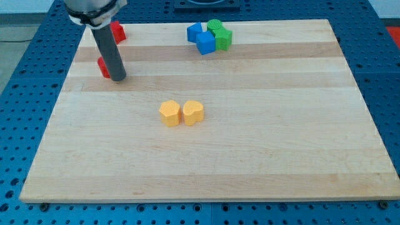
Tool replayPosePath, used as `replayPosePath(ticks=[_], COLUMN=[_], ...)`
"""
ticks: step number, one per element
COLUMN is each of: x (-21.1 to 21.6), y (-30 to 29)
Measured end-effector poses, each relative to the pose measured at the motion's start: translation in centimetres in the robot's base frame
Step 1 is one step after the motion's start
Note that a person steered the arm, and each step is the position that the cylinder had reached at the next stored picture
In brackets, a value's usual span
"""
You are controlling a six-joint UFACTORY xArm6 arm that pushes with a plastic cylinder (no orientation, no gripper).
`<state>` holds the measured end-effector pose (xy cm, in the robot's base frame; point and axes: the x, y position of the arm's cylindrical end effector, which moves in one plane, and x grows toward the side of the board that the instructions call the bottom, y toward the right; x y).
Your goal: Place the red circle below the red star
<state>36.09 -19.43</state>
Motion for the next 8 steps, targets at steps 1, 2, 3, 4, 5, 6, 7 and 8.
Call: replayPosePath(ticks=[1,2,3,4,5,6,7,8], x=[-0.3,0.1,-0.6,-2.2,-4.0,-5.1,-5.8,-7.2], y=[-0.8,-2.8,-3.3,-3.3,-3.3,-3.3,-3.3,-3.4])
